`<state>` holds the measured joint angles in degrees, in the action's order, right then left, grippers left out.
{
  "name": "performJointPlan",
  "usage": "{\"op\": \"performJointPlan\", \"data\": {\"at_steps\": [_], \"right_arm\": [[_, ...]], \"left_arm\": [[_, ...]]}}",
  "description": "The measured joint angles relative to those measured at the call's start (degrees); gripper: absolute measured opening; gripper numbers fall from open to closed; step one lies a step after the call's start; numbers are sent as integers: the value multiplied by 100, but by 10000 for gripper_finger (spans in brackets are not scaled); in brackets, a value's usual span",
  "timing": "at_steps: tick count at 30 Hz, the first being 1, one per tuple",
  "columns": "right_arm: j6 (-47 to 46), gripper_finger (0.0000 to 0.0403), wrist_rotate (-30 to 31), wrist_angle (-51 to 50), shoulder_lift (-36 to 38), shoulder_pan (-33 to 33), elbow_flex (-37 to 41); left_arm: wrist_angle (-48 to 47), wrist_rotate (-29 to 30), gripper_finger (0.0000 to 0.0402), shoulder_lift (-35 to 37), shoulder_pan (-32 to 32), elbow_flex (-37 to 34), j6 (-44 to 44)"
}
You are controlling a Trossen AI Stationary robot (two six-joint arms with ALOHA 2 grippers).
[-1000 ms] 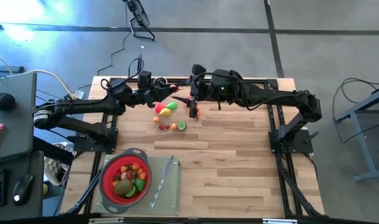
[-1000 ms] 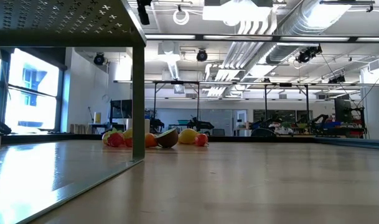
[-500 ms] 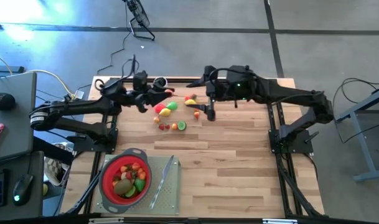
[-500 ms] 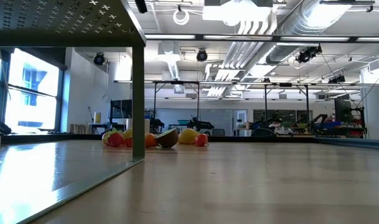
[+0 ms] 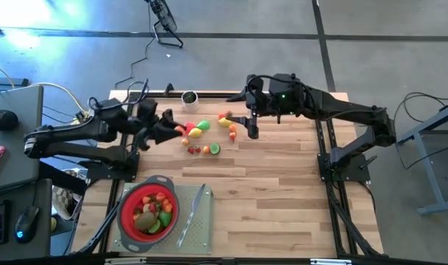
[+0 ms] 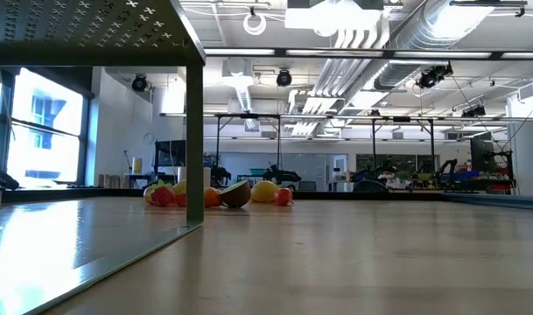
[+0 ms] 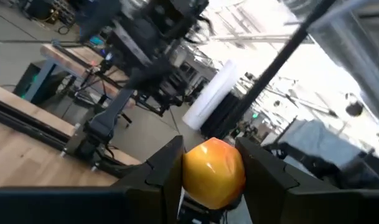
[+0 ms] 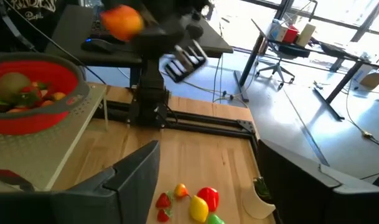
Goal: Pick & Place Fruit
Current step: Put the pear into the red strainer bowl on the shelf
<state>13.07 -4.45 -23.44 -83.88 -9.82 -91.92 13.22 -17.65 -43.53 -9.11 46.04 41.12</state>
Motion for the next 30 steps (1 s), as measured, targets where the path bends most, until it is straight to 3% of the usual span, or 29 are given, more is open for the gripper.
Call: {"op": "performJointPlan", "data": {"at_steps": [8,22,26,30], "right_arm": [[19,247,297,7,0,-5,2],[20,247,284,11,0,-195,7],[19,247,284,11,0,-195,7],[-160,247,289,31,-2,-193,7]], "left_arm": [[-653,1521,128,123,1593,0,-880],[-644,4358,129,-94,4011,0,-1582],[-612,4956,129,-315,4470,0,-1543],[-539,5194,129,-508,4825,0,-1541]]}}
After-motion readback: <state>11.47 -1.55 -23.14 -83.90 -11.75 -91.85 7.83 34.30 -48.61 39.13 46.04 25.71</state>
